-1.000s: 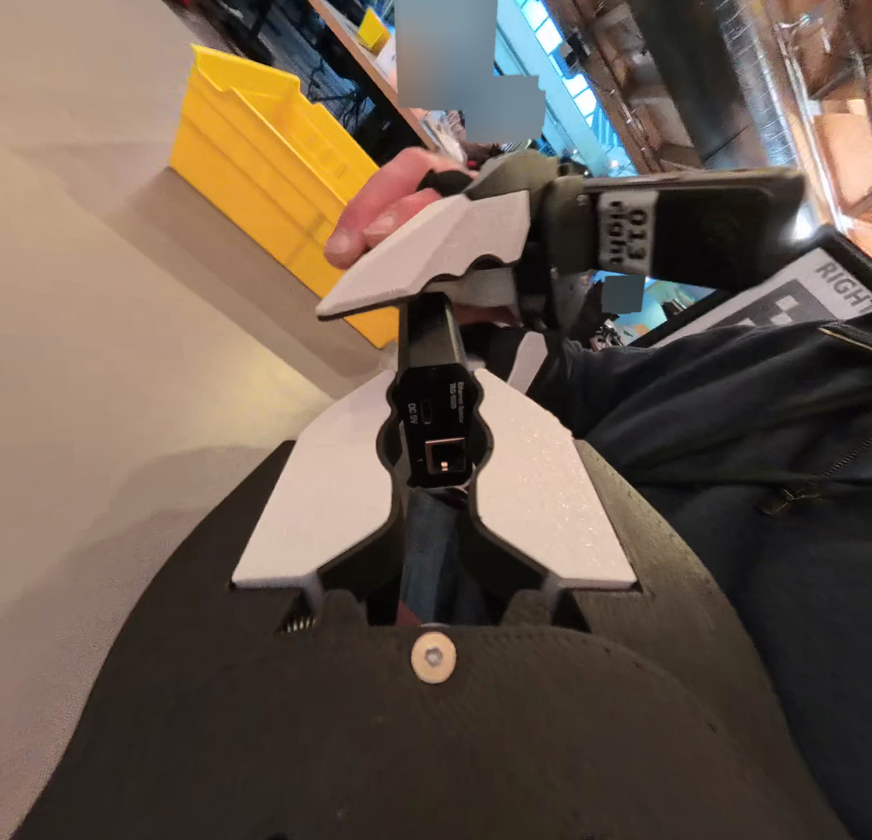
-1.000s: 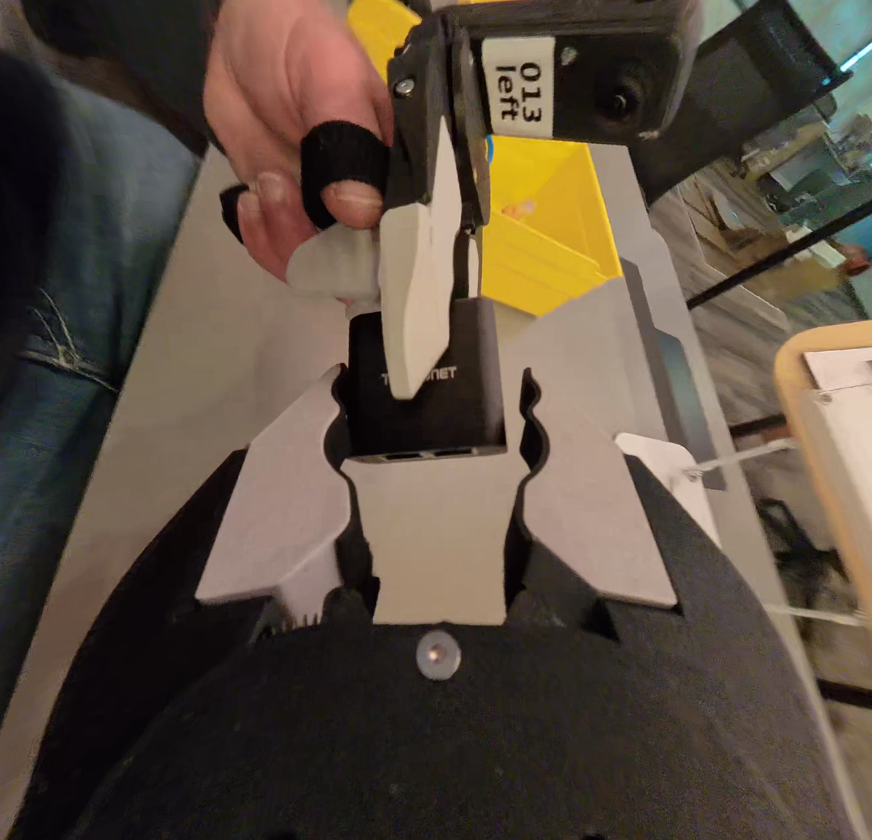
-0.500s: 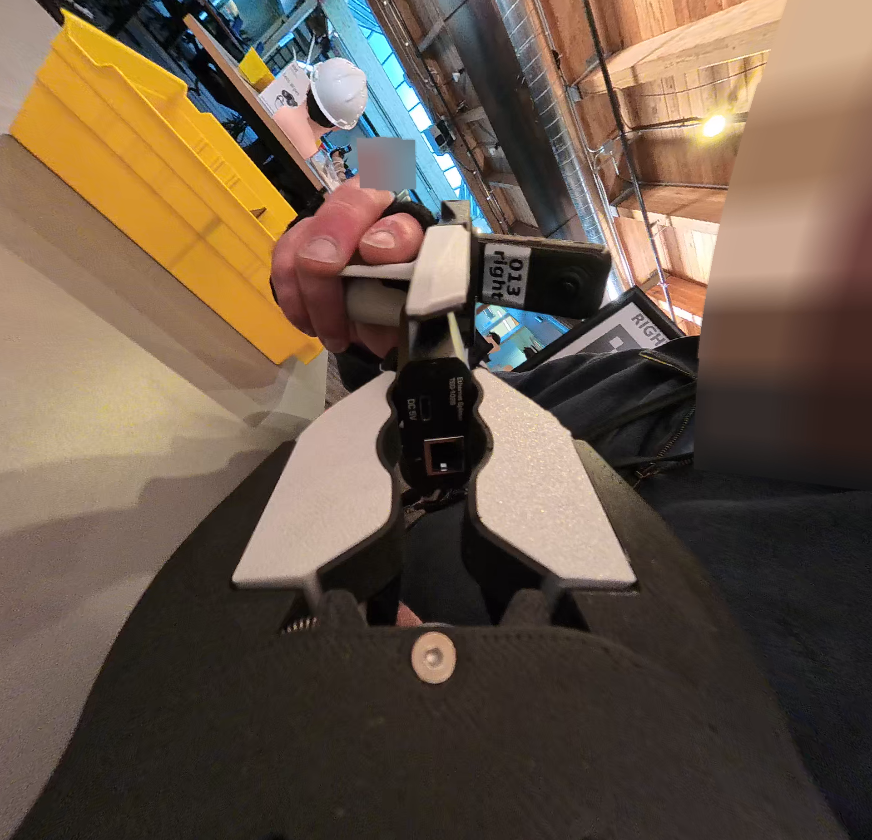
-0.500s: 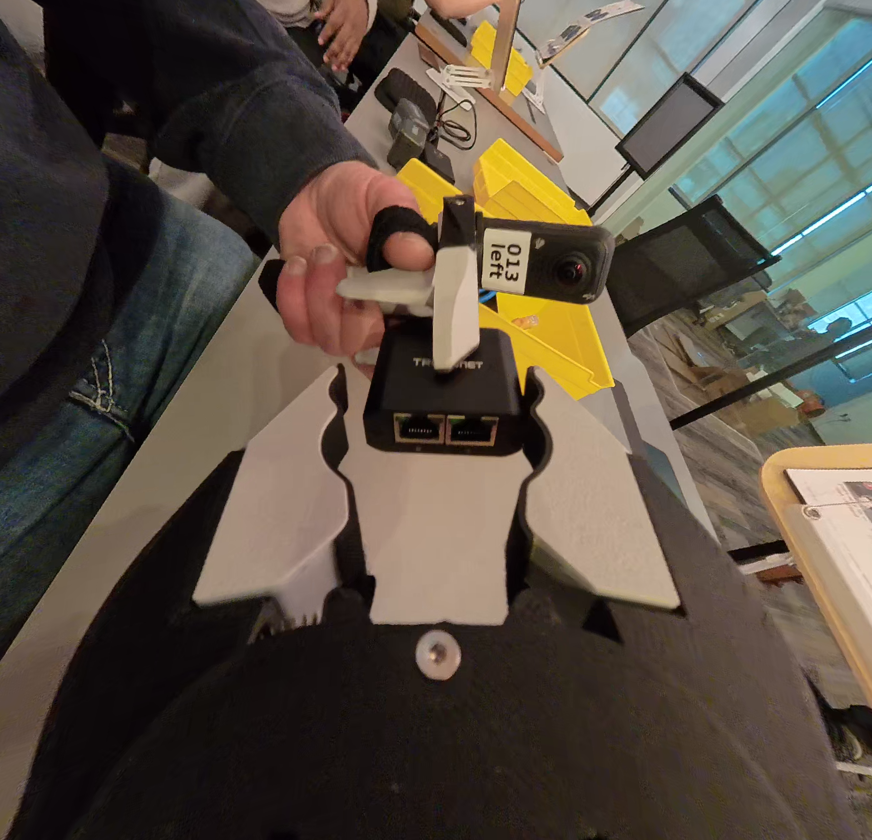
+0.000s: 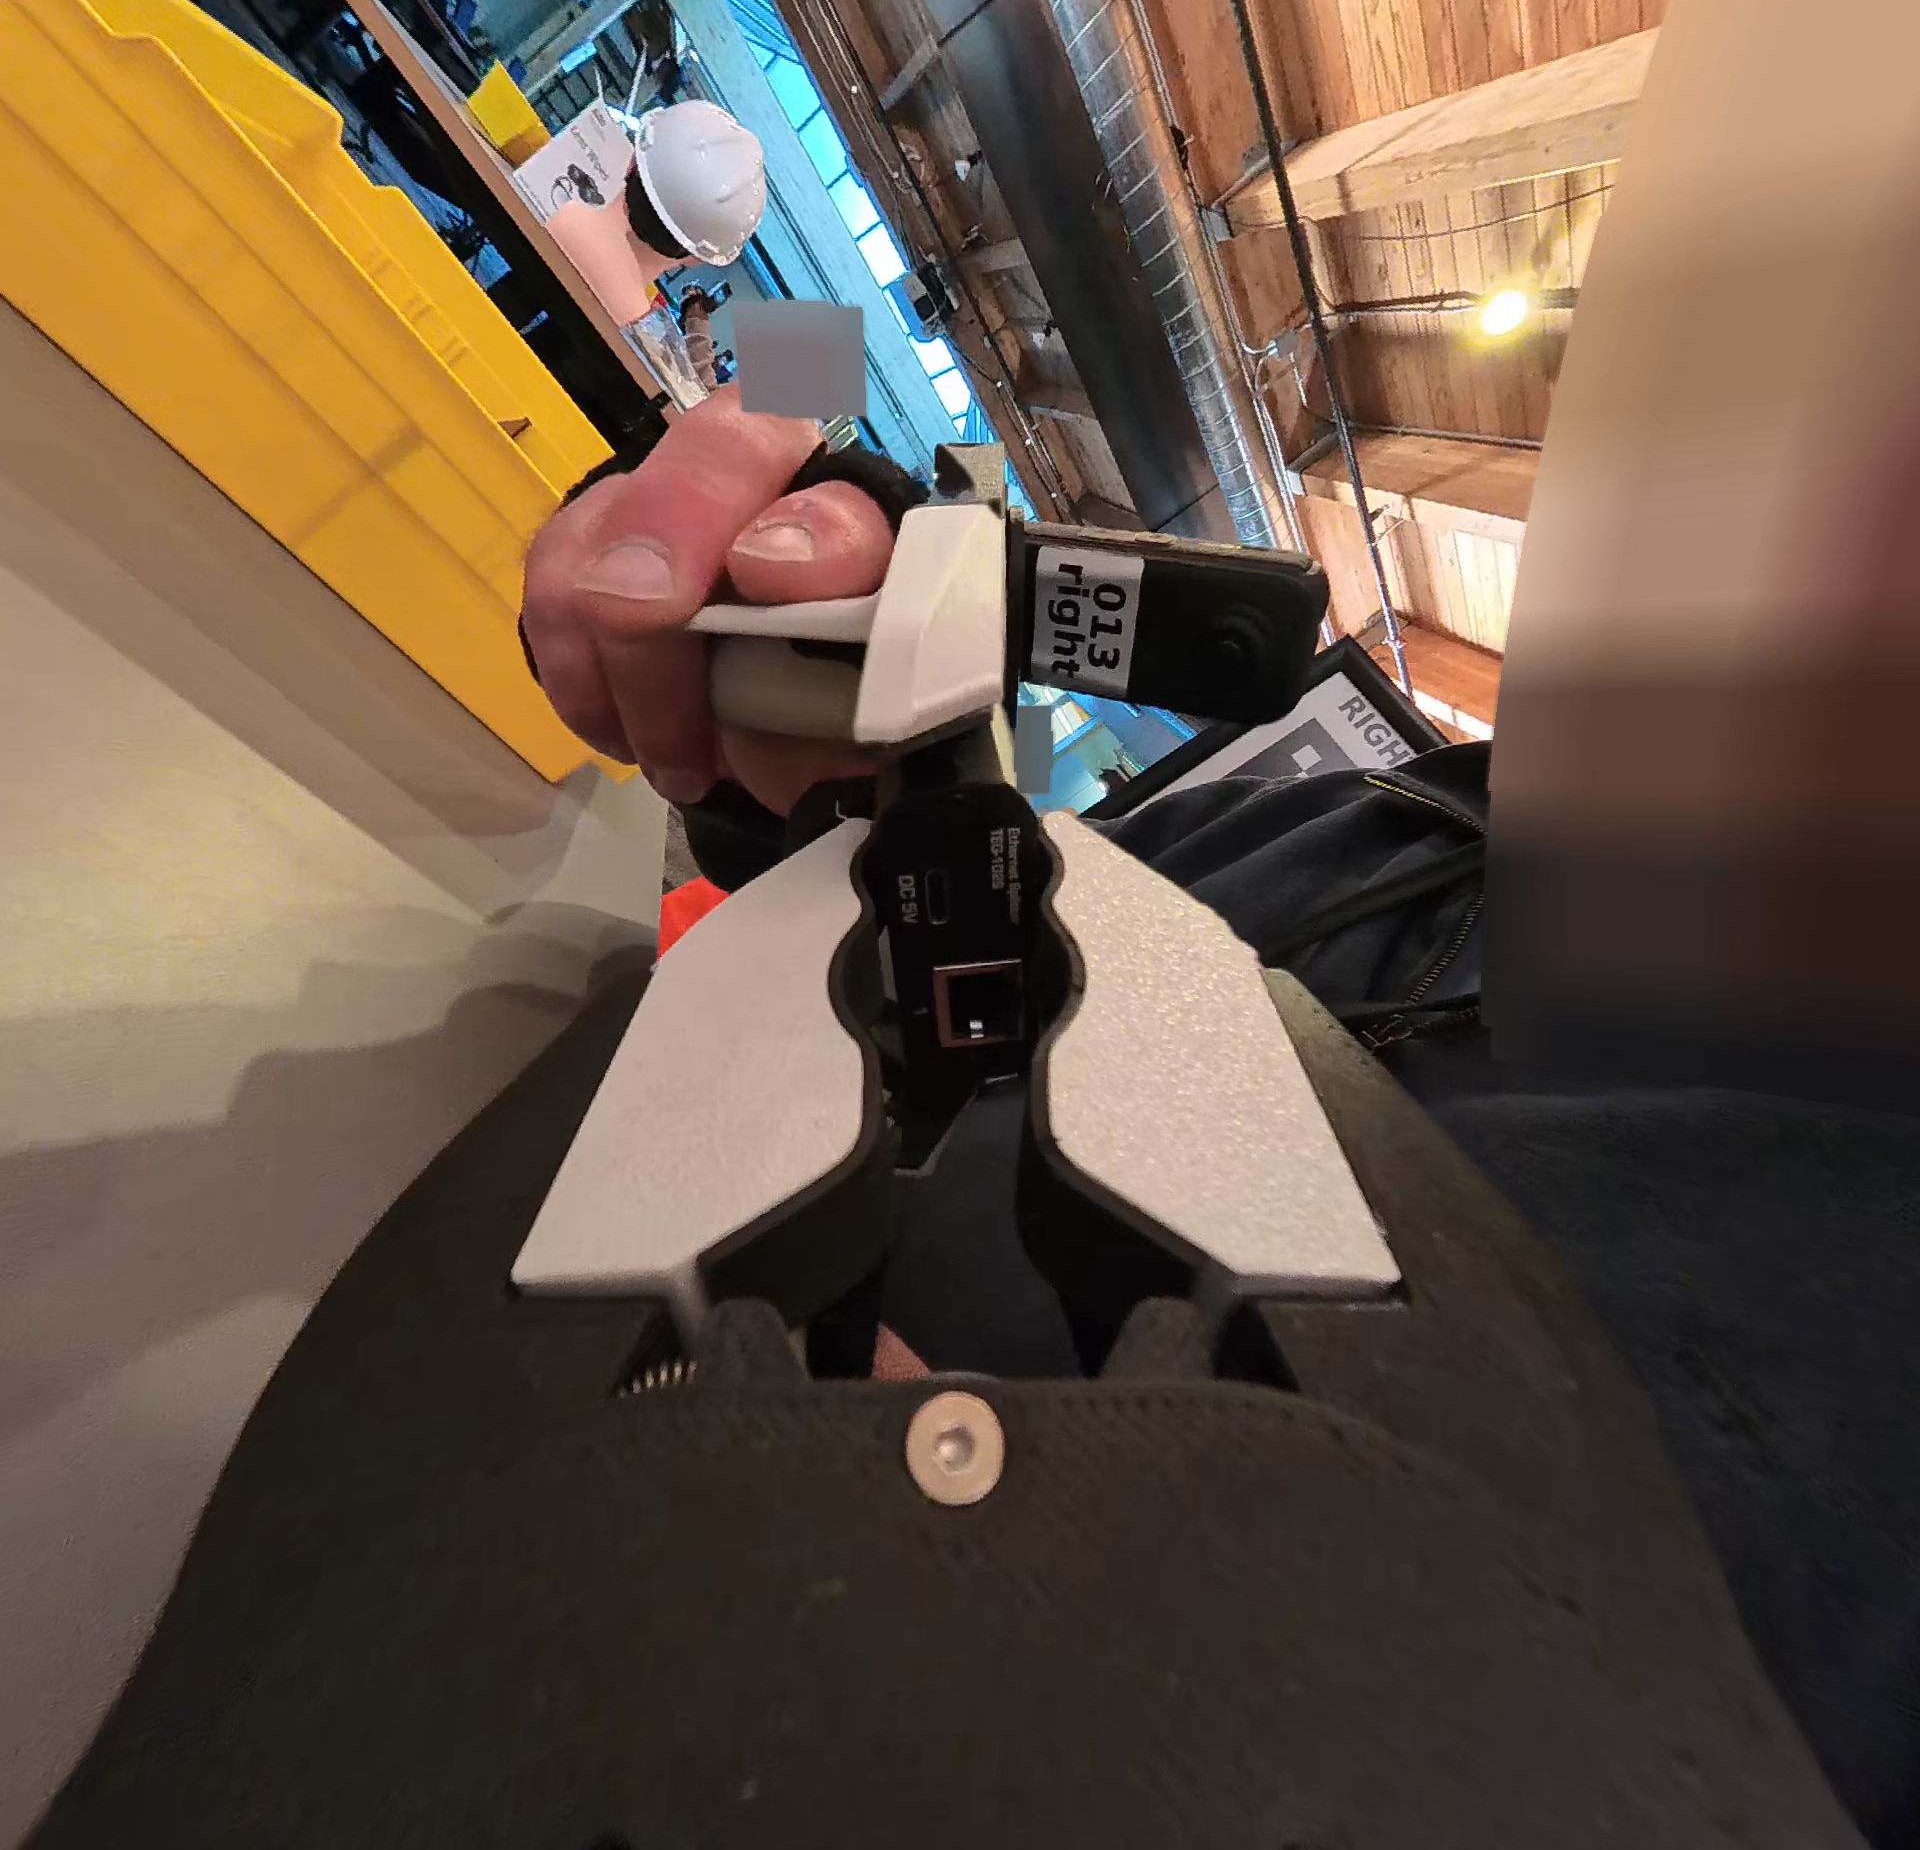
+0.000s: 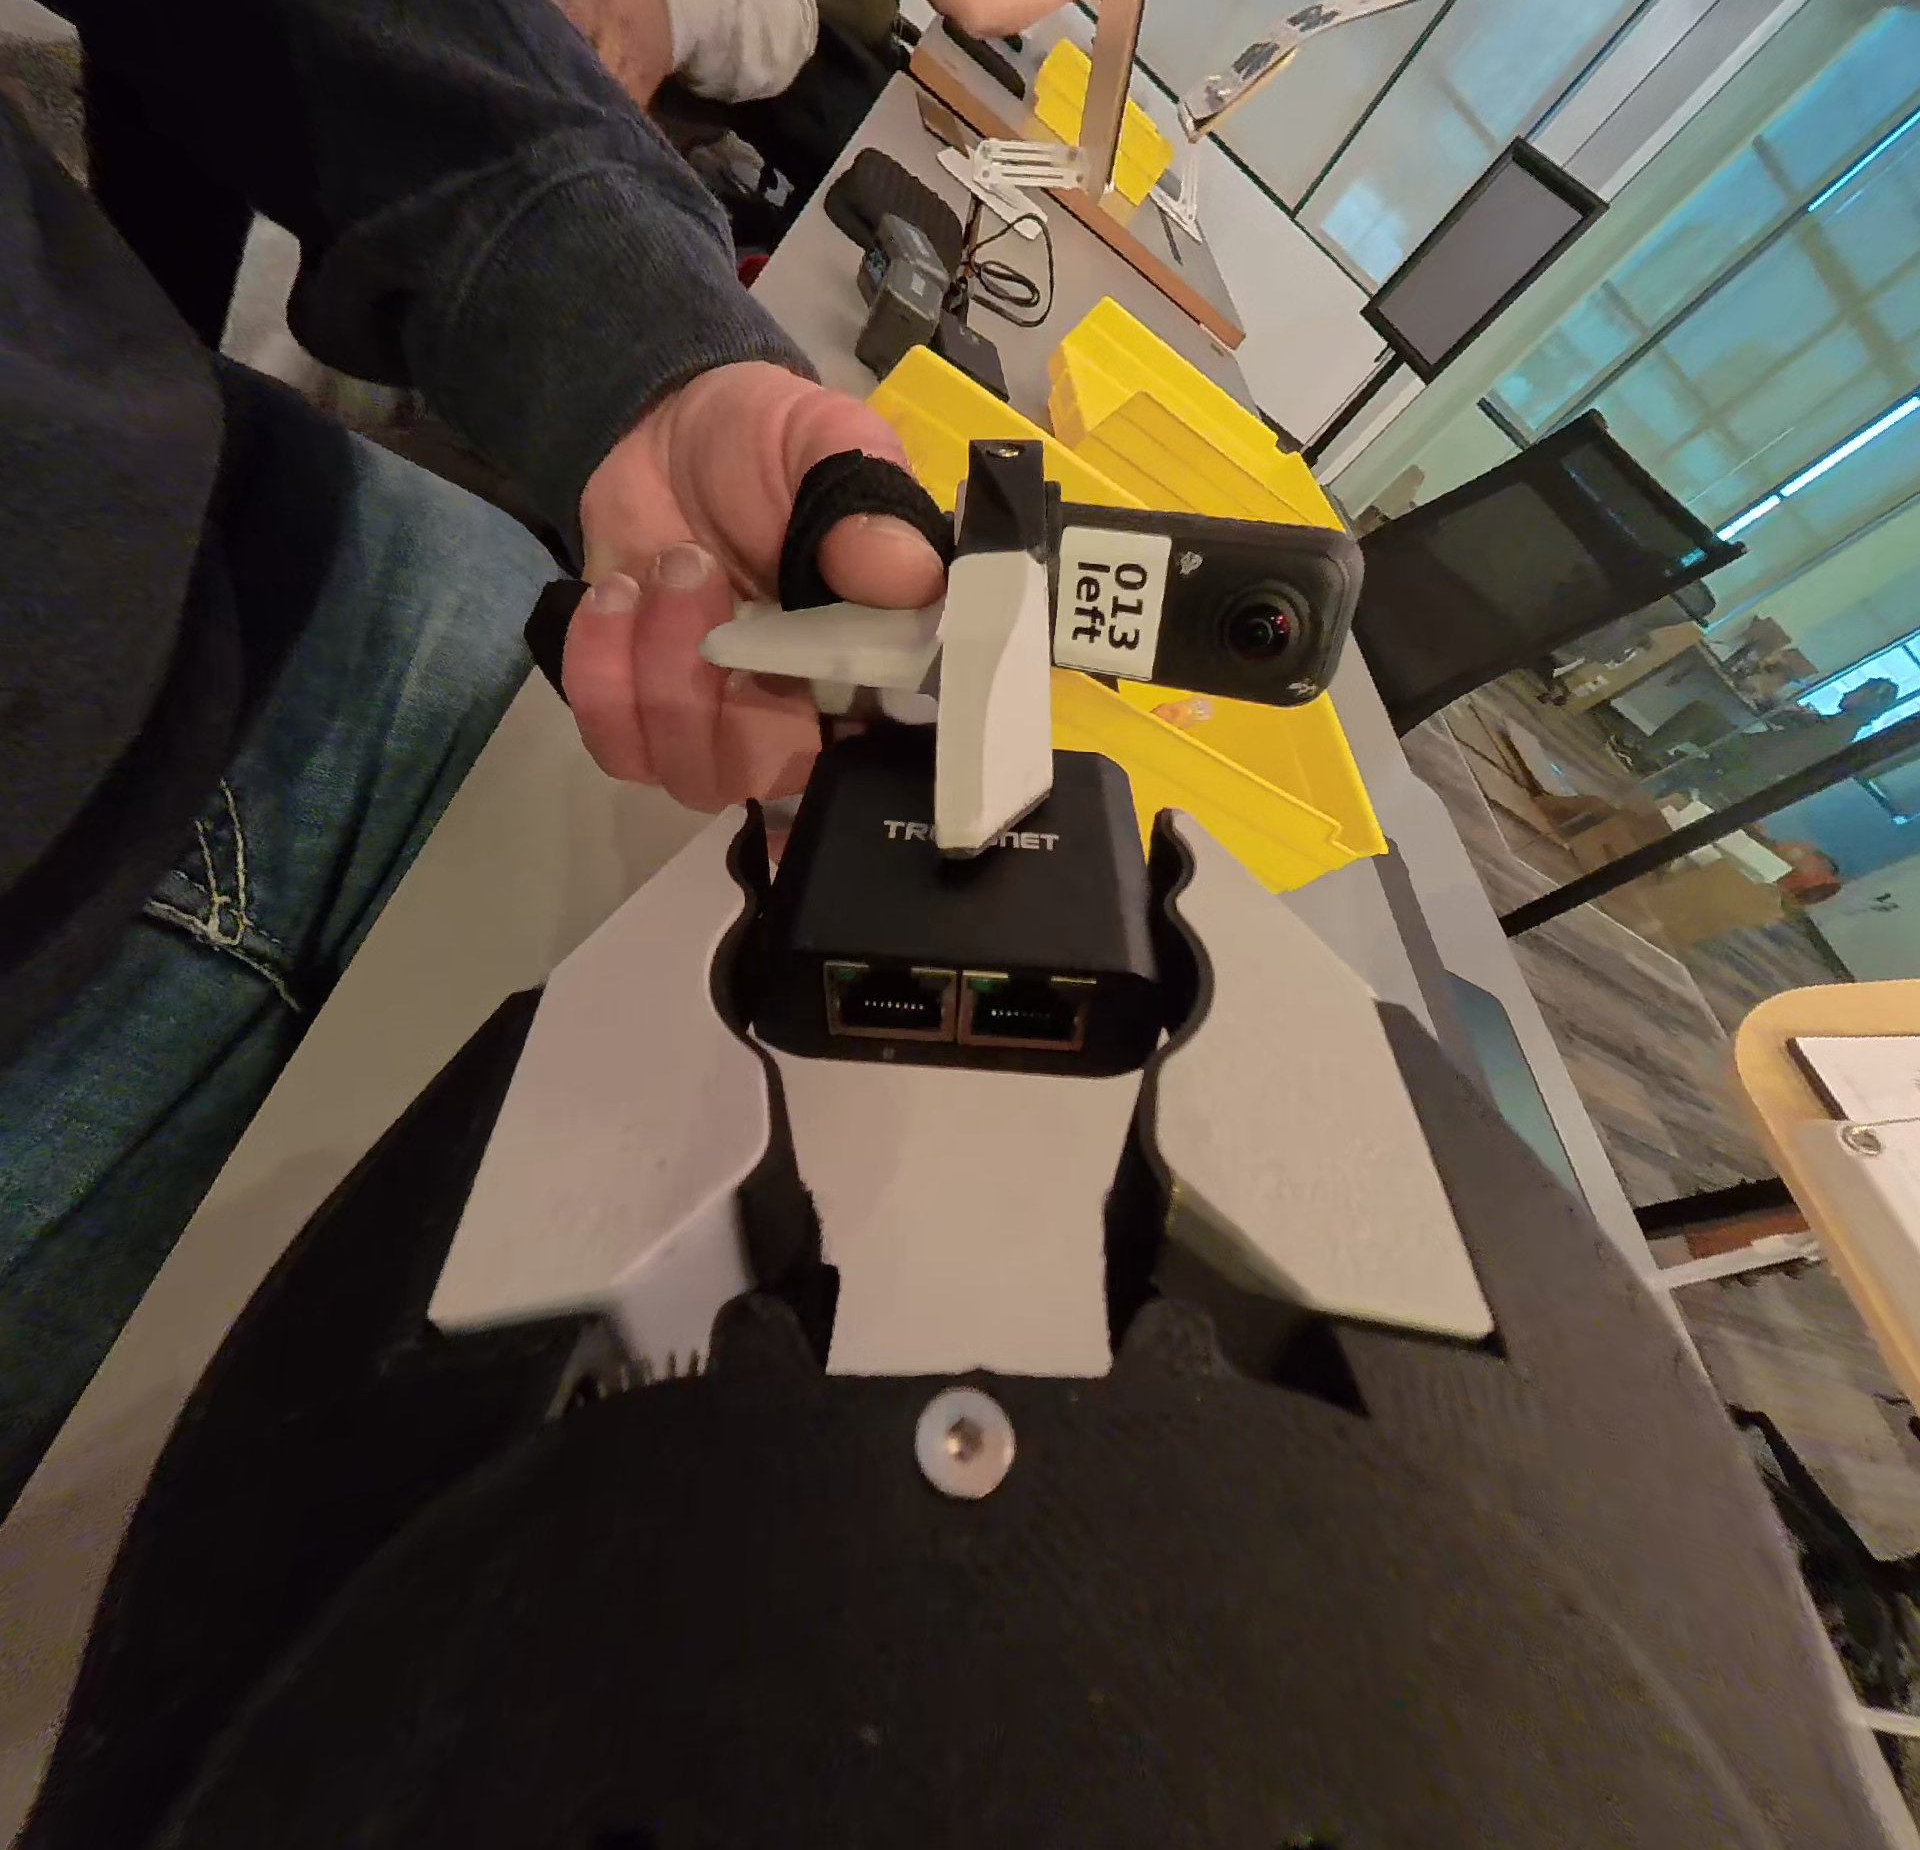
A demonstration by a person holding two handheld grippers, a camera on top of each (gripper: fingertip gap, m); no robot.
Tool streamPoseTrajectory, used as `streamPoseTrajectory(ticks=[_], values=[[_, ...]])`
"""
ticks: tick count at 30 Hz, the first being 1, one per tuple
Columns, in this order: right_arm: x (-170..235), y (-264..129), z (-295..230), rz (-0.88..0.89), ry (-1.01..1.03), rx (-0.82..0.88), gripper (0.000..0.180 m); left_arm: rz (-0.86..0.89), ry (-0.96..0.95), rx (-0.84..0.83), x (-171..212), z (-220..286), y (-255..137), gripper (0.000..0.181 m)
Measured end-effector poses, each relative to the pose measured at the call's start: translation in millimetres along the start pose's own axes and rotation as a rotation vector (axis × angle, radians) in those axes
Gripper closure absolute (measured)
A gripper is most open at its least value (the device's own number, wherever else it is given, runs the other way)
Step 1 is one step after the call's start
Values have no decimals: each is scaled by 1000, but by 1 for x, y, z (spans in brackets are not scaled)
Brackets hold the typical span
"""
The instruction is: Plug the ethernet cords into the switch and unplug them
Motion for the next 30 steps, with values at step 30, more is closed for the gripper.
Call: streamPoseTrajectory(ticks=[30], values=[[36,-13,23,27,341,56,106,-385,855,-1320,-40,102,-152,129]])
Point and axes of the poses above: each gripper's, where its closed fingertips meet, y out along the fingers, x out of its underside, z = x × y across the jaws, the point moved 7 cm from there along -y, back along the fingers, and after that the axes turned 7 degrees about x, right-handed, at the moved point
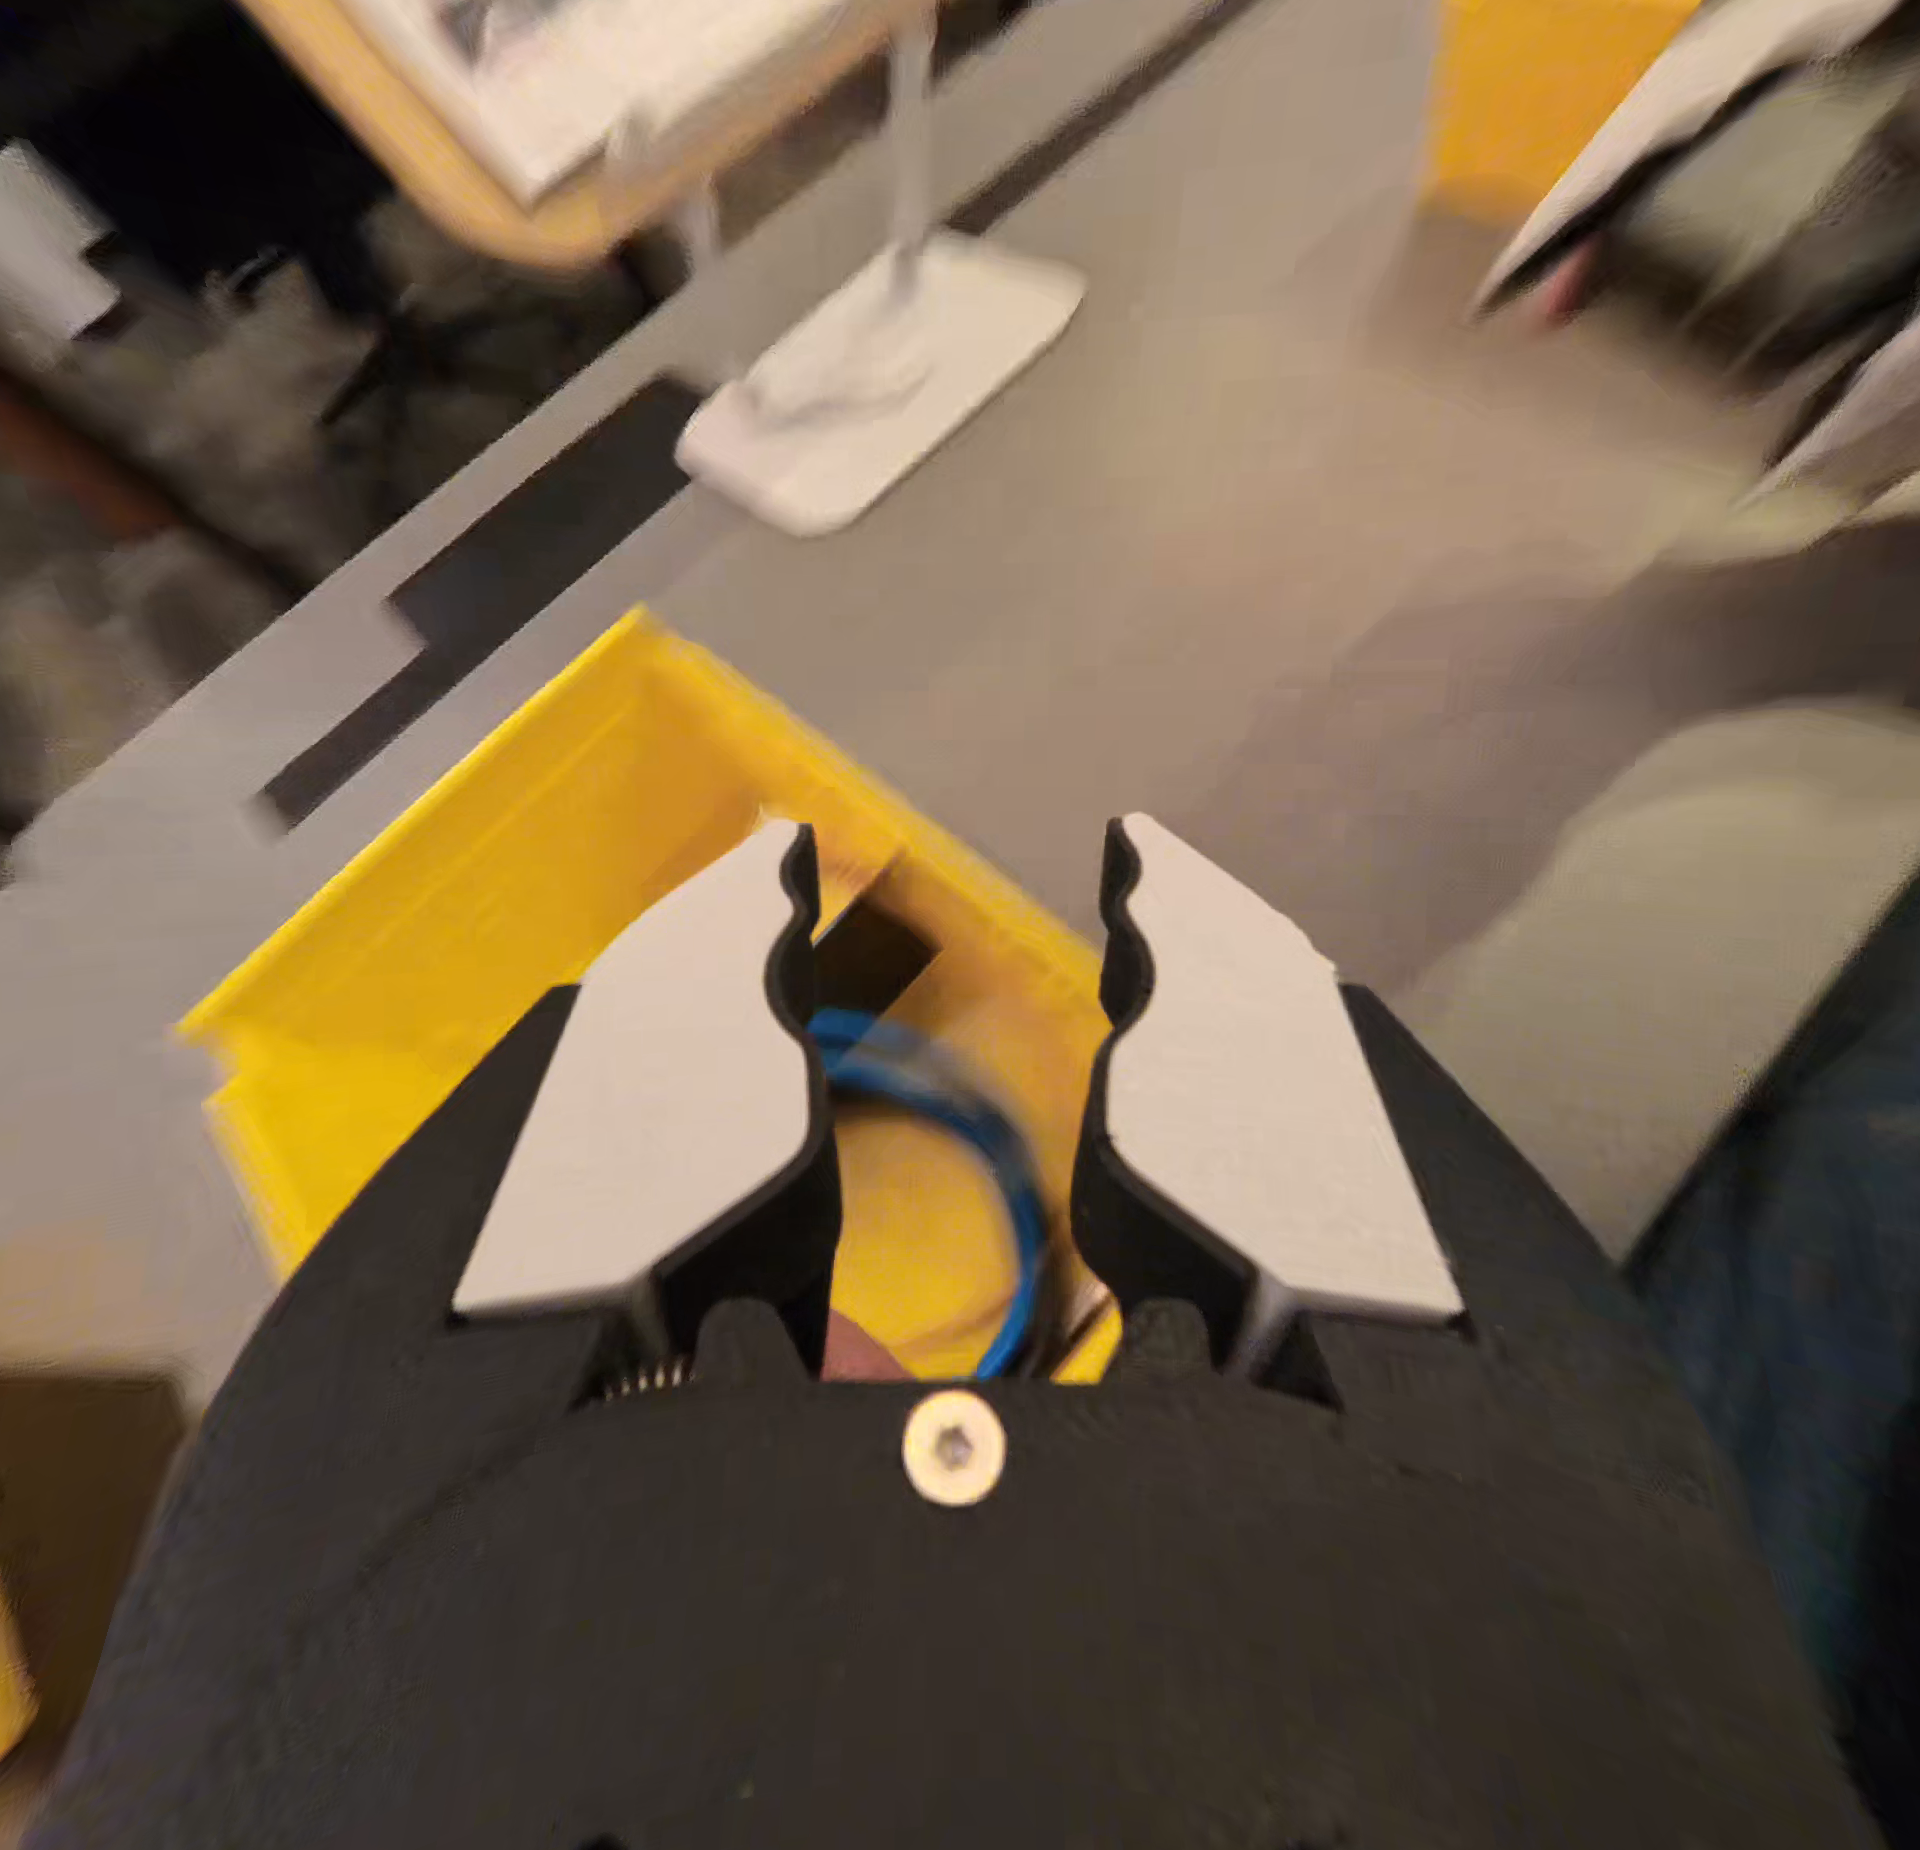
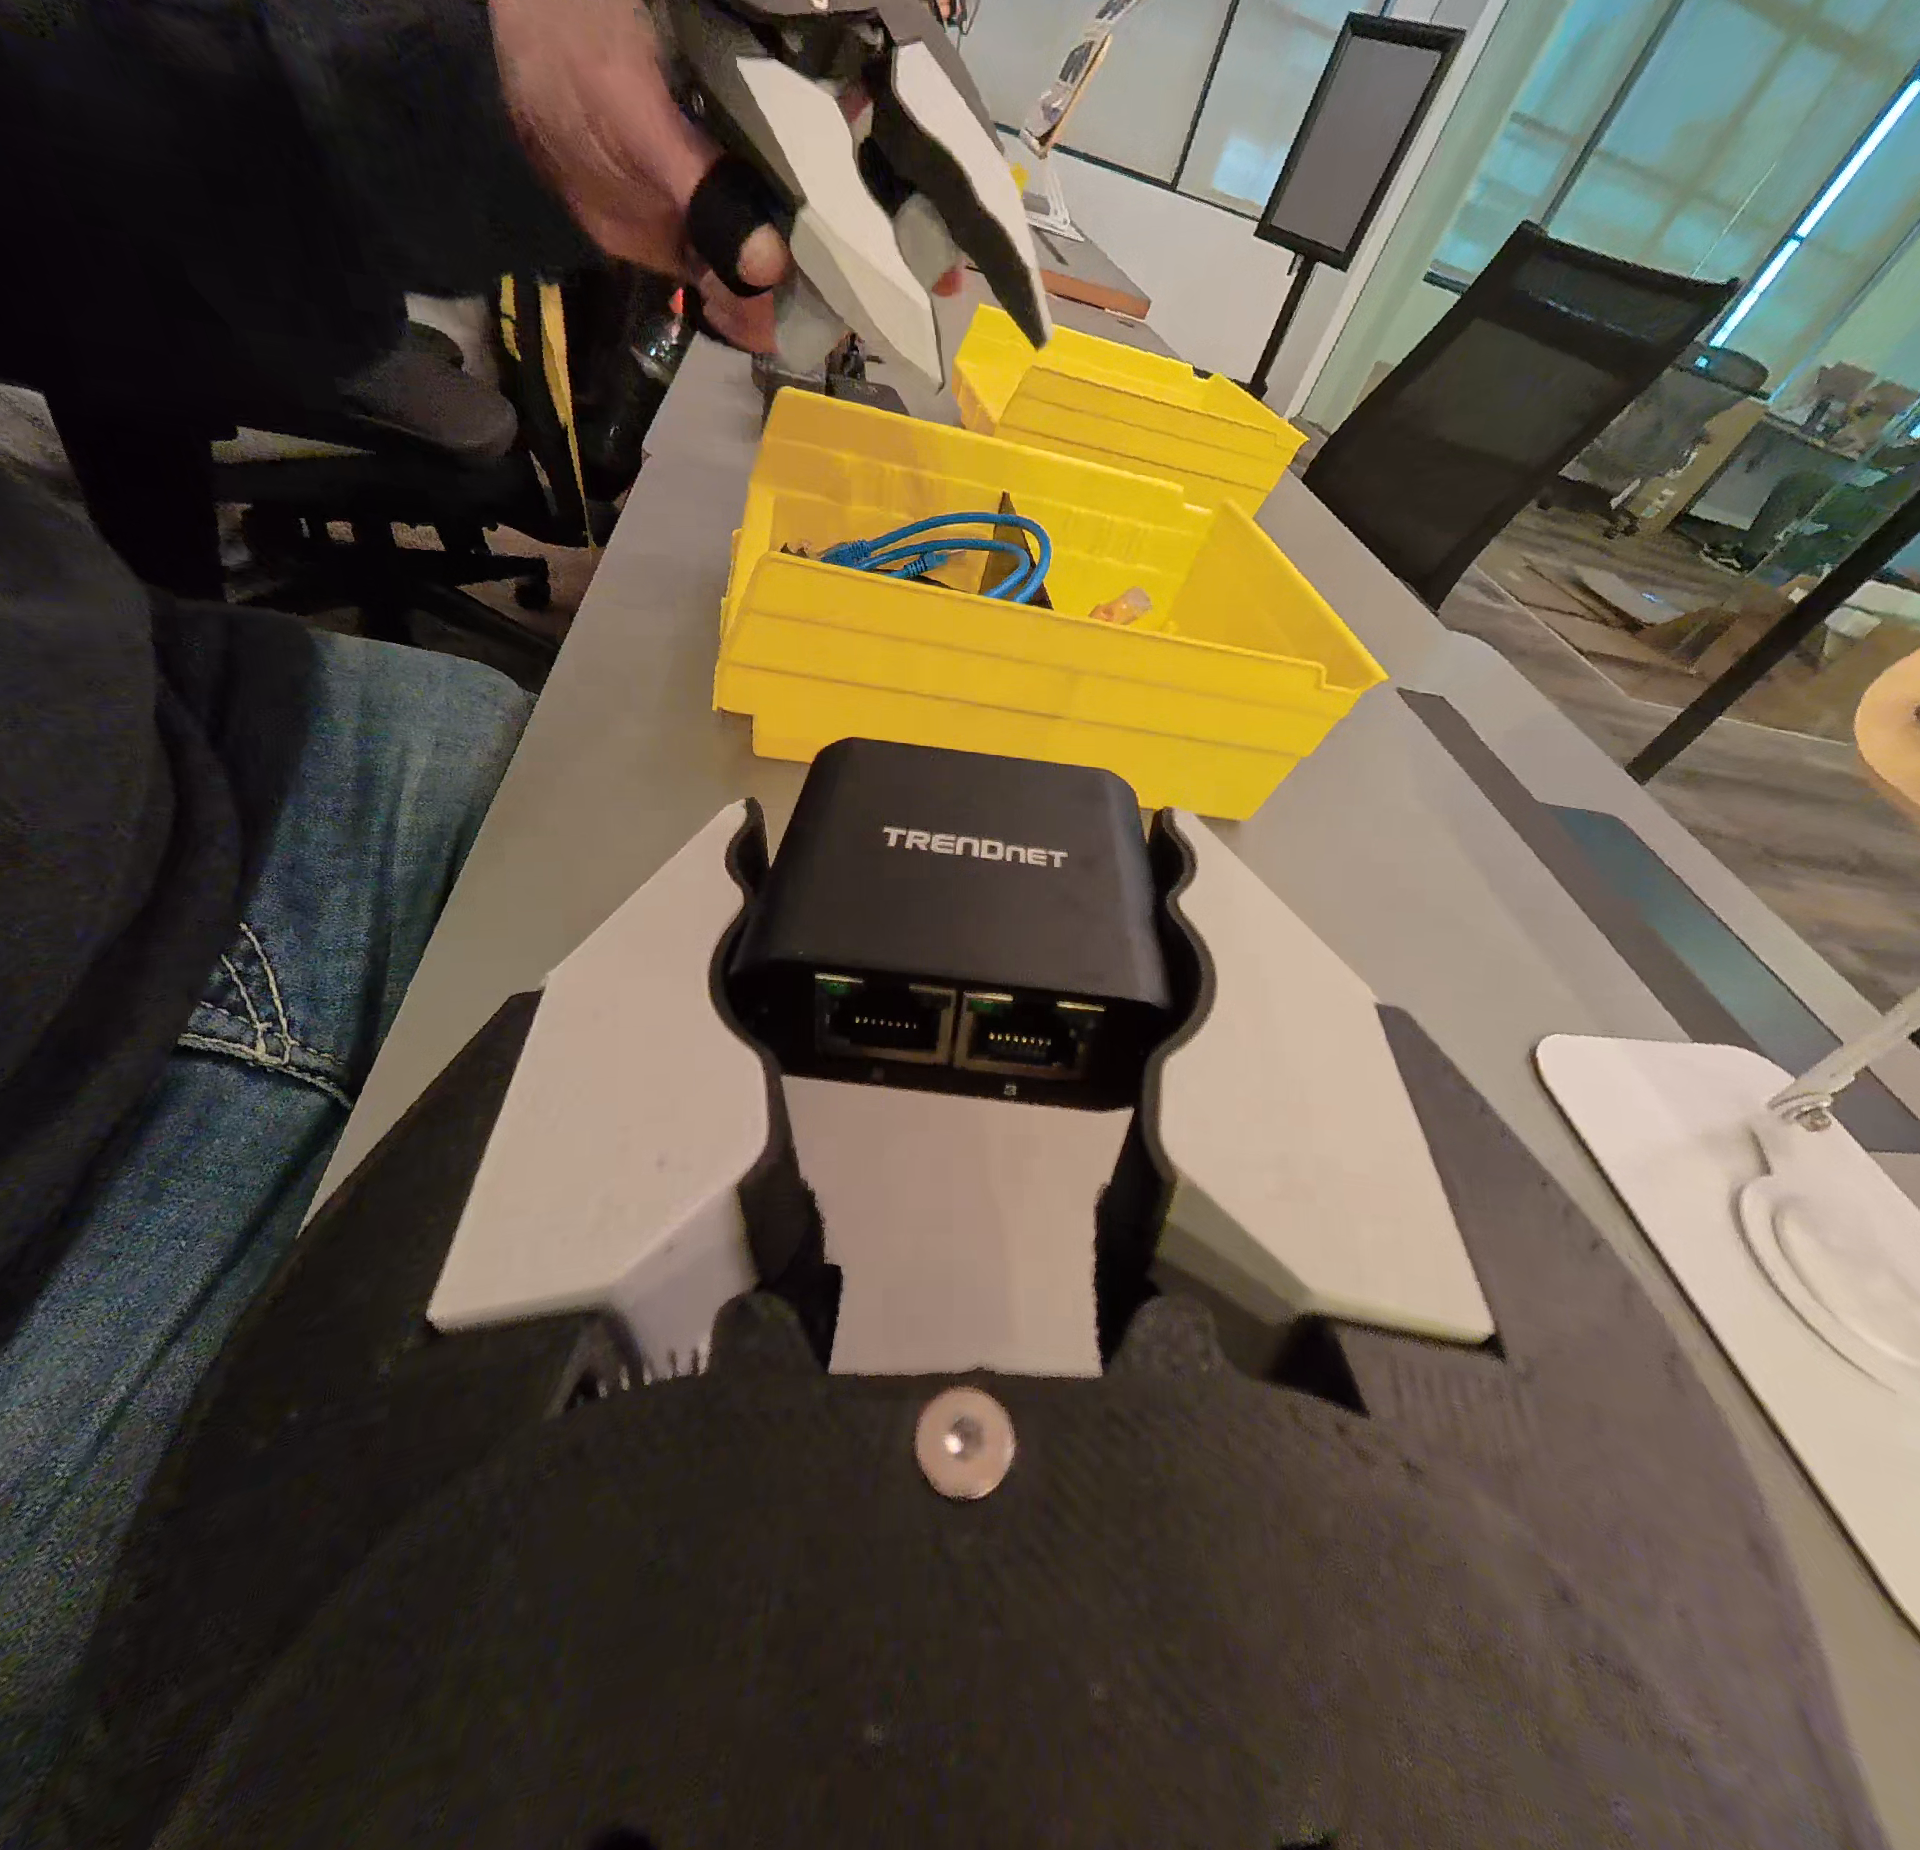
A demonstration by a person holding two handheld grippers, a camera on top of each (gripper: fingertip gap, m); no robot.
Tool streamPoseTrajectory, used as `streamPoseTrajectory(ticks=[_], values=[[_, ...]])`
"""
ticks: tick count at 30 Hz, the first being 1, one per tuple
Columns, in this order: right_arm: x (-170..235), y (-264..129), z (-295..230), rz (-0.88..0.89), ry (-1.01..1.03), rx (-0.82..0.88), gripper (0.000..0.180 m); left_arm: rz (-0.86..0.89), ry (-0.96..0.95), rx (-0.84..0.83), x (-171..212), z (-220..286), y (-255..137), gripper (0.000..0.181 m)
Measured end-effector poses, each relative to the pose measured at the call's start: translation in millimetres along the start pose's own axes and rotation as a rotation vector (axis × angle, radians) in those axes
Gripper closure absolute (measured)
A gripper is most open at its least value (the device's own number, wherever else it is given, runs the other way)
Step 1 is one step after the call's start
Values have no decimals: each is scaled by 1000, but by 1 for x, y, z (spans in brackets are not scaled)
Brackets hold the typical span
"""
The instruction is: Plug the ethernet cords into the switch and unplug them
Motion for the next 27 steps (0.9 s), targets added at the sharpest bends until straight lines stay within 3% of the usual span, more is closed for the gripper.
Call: streamPoseTrajectory(ticks=[4,10,17,19,21,27], values=[[6,1,2,-7,27,4,106,-182,46,-27,38,-26,-13,138],[9,4,0,-32,33,-3,106,-137,-12,21,32,-31,22,143],[8,2,-1,-16,41,0,107,-150,-281,106,48,-50,79,142],[10,1,0,-11,45,0,107,-151,-337,114,52,-52,90,150],[11,1,0,-4,50,2,107,-125,-380,159,53,-51,96,163],[11,-5,4,19,60,23,107,20,-385,166,25,-61,71,170]])
Point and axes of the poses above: each gripper's, where its closed fingertips meet, y out along the fingers, x out of its underside, z = x × y across the jaws, the point moved 7 cm from there along -y, back along the fingers, and after that the axes turned 7 degrees about x, right-handed, at the moved point
